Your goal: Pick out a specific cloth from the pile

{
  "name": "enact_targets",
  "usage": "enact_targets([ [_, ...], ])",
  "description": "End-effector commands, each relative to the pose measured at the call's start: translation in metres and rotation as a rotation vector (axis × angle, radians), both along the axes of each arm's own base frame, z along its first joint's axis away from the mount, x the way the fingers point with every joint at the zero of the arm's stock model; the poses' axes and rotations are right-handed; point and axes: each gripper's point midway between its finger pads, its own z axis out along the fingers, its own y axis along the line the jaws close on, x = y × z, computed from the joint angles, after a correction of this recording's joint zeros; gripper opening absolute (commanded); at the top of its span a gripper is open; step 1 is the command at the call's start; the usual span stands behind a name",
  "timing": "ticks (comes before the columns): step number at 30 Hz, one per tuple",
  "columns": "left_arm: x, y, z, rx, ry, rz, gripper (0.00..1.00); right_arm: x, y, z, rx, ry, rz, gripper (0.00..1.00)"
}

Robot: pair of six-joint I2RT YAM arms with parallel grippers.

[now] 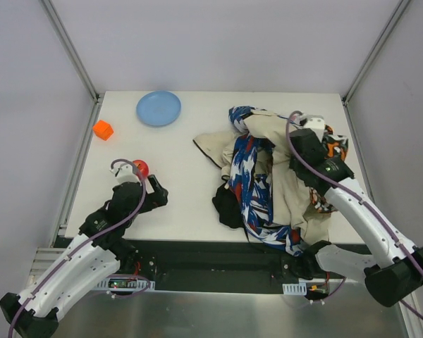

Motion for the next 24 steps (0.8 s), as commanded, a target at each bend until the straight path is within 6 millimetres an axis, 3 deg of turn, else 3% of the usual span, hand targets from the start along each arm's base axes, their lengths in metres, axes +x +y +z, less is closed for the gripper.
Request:
enact_targets([
  [1,0.007,-0.037,0.017,-0.093,-0.038,-0.159,0.99,-0.003,-0.031,-0.055,0.178,0.093,-0.155,0.01],
  [4,0.003,-0.084,0.021,-0.208,-0.049,-0.382,0.99,-0.006,-0.021,-0.101,0.243,0.178,-0.125,0.01],
  [8,-0.007,-0.142,0.019,-0.389,-0.017,-0.646,0.99,-0.007,-0.005,-0.13,0.294,0.257,-0.09,0.01],
  [14,0.002,-0.176,-0.017,-0.463,0.147,-0.707,0.99,-0.008,-0.004,-0.145,0.295,0.294,-0.093,0.01],
  [16,0.005,-0.196,-0.011,-0.528,0.15,-0.761,0.99,-0.011,-0.005,-0.149,0.295,0.299,-0.098,0.01],
  [19,0.007,-0.219,-0.019,-0.55,0.197,-0.791,0.99,-0.016,-0.003,-0.153,0.313,0.304,-0.089,0.01],
  [22,0.011,-0.239,-0.032,-0.551,0.264,-0.806,0.99,-0.019,0.008,-0.153,0.361,0.302,-0.022,0.01],
  [24,0.011,-0.25,-0.04,-0.572,0.298,-0.825,0.93,-0.021,0.018,-0.148,0.393,0.286,0.05,0.01],
])
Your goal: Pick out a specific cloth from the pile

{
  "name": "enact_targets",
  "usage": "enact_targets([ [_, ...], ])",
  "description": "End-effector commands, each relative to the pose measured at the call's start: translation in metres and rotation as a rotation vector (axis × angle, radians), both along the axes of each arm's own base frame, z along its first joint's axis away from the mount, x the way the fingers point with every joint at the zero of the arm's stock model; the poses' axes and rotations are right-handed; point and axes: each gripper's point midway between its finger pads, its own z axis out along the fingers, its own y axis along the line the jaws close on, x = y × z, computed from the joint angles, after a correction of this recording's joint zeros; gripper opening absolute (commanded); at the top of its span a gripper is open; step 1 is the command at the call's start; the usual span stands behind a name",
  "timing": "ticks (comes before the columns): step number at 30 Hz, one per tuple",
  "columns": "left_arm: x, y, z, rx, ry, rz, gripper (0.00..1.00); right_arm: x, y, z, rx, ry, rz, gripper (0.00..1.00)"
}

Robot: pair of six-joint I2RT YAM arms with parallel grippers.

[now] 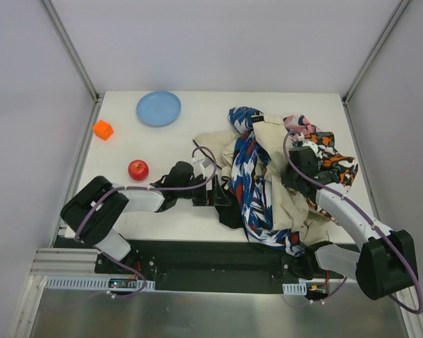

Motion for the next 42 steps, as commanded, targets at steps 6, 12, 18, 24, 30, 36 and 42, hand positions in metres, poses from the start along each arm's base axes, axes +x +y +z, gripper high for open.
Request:
enact_targets([
  [6,0.018,-0.055,0.004,-0.121,0.041,-0.089,0.14,-0.024,0.045,0.03,0.158,-0.077,0.249,0.01],
  [12,0.011,-0.053,0.024,-0.148,-0.016,-0.093,0.0,-0.038,0.053,0.056,0.072,-0.119,0.346,0.45],
  [18,0.009,-0.033,0.048,-0.1,-0.108,-0.035,0.0,-0.044,0.055,0.094,-0.134,-0.214,0.388,0.96],
  [24,0.008,-0.017,0.082,-0.092,-0.212,0.007,0.0,-0.056,0.103,0.078,-0.198,-0.172,0.555,0.96],
  [30,0.012,-0.004,0.142,-0.105,-0.391,0.023,0.0,-0.04,0.15,0.029,-0.131,-0.089,0.536,0.96],
  [36,0.02,0.009,0.197,-0.064,-0.518,0.057,0.0,-0.019,0.143,-0.019,-0.256,0.014,0.382,0.96],
  [42,0.033,0.056,0.301,-0.014,-0.791,0.233,0.0,-0.019,0.073,-0.062,-0.304,0.17,0.131,0.96],
])
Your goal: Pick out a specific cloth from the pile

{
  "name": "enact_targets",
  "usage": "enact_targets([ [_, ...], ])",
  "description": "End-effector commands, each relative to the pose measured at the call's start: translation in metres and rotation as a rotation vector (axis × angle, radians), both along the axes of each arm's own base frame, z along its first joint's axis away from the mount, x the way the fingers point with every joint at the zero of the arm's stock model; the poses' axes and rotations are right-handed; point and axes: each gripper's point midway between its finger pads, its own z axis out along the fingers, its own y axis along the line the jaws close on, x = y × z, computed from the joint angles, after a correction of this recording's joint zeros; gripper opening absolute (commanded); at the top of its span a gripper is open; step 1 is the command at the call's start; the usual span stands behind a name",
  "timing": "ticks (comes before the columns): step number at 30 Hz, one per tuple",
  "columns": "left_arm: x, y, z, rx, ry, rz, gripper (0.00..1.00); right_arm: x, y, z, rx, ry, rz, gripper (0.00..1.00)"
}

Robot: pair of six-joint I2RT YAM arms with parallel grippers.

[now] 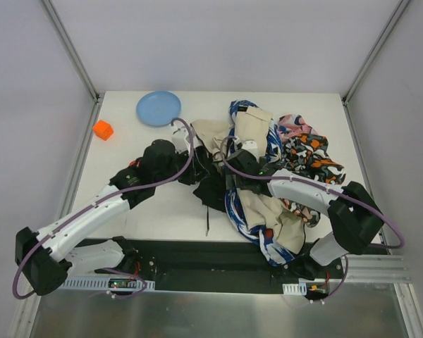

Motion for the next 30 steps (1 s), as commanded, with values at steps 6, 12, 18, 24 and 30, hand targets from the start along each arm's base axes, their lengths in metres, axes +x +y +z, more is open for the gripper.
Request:
enact_targets([
  [6,0.018,0.072,0.25,-0.121,-0.636,0.254,0.0,-0.014,-0.14,-0.048,-0.233,0.145,-0.379,0.96],
  [12,0.025,0.081,0.308,-0.077,-0.751,0.28,0.0,-0.011,-0.187,-0.038,-0.214,0.139,-0.501,0.96],
  [18,0.031,0.082,0.347,-0.062,-0.825,0.293,0.0,-0.007,-0.205,-0.041,-0.164,0.166,-0.543,0.96],
  [24,0.038,0.067,0.353,-0.057,-0.837,0.249,0.0,0.006,-0.171,-0.037,0.013,0.139,-0.399,0.96],
  [30,0.057,0.056,0.332,-0.005,-0.799,0.256,0.0,0.004,-0.154,-0.01,0.116,0.08,-0.293,0.96],
])
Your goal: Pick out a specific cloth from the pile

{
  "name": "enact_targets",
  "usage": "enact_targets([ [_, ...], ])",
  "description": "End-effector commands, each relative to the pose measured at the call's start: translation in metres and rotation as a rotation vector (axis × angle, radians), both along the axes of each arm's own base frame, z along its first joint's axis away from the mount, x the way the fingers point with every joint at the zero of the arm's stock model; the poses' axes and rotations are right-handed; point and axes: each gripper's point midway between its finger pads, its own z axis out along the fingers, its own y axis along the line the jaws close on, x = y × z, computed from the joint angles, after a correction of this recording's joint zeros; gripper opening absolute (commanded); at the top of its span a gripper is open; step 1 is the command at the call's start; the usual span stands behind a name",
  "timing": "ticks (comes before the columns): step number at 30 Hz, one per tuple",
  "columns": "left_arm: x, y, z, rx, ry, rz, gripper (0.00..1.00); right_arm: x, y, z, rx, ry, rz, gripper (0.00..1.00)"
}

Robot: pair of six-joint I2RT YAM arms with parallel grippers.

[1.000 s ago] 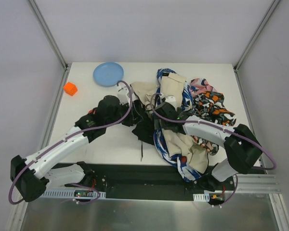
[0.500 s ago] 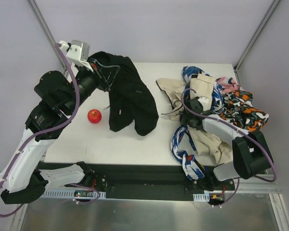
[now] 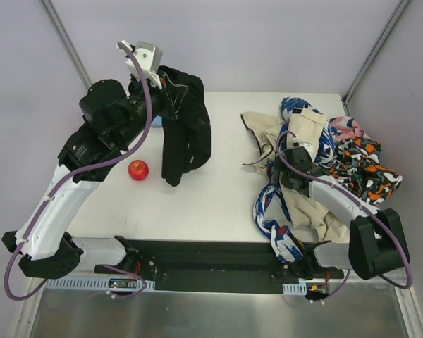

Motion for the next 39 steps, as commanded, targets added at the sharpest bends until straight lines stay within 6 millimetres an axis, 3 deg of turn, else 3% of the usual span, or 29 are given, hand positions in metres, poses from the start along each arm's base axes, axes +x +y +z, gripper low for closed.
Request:
enact_targets([
  [1,0.005,-0.002,0.016,-0.014,-0.051,0.01,0.0,-0.014,0.022,0.017,0.11,-0.018,0.134,0.96],
  [5,0.024,-0.011,-0.014,0.008,0.024,0.039,0.0,-0.02,0.019,0.049,0.118,-0.115,0.154,0.96],
  [9,0.059,-0.012,-0.082,0.052,0.167,0.138,0.0,-0.03,0.003,0.084,0.093,-0.211,0.119,0.96],
  [11,0.075,-0.012,-0.129,0.083,0.267,0.173,0.0,-0.04,-0.002,0.102,0.099,-0.257,0.104,0.96],
  [13,0.086,-0.015,-0.19,0.133,0.386,0.192,0.0,-0.049,-0.006,0.116,0.12,-0.301,0.092,0.96],
  [17,0.089,-0.017,-0.312,0.221,0.646,0.268,0.0,-0.063,-0.007,0.134,0.192,-0.421,0.082,0.96],
  [19,0.085,-0.023,-0.36,0.256,0.757,0.27,0.0,-0.068,-0.006,0.139,0.217,-0.464,0.094,0.95],
  [20,0.081,-0.027,-0.383,0.27,0.817,0.258,0.02,-0.07,-0.007,0.139,0.223,-0.475,0.097,0.96],
  [21,0.077,-0.03,-0.399,0.282,0.859,0.242,0.11,-0.072,-0.006,0.14,0.232,-0.482,0.104,0.96],
  [23,0.071,-0.034,-0.424,0.303,0.924,0.225,0.44,-0.074,-0.007,0.137,0.233,-0.483,0.095,0.96],
  [25,0.067,-0.036,-0.427,0.303,0.943,0.206,0.67,-0.076,-0.008,0.135,0.231,-0.474,0.092,0.96],
  [27,0.064,-0.032,-0.406,0.278,0.9,0.198,0.99,-0.077,-0.01,0.132,0.223,-0.461,0.084,0.96],
  [30,0.051,-0.019,-0.359,0.213,0.797,0.193,0.99,-0.079,-0.011,0.131,0.22,-0.454,0.081,0.96],
  [33,0.018,-0.003,-0.324,0.126,0.734,0.146,0.99,-0.082,-0.02,0.129,0.172,-0.459,0.073,0.96],
  [35,-0.004,0.009,-0.308,0.075,0.691,0.122,0.99,-0.083,-0.027,0.129,0.149,-0.47,0.05,0.96],
  [39,-0.042,0.043,-0.297,-0.006,0.616,0.135,0.99,-0.088,-0.03,0.127,0.143,-0.476,0.044,0.96],
])
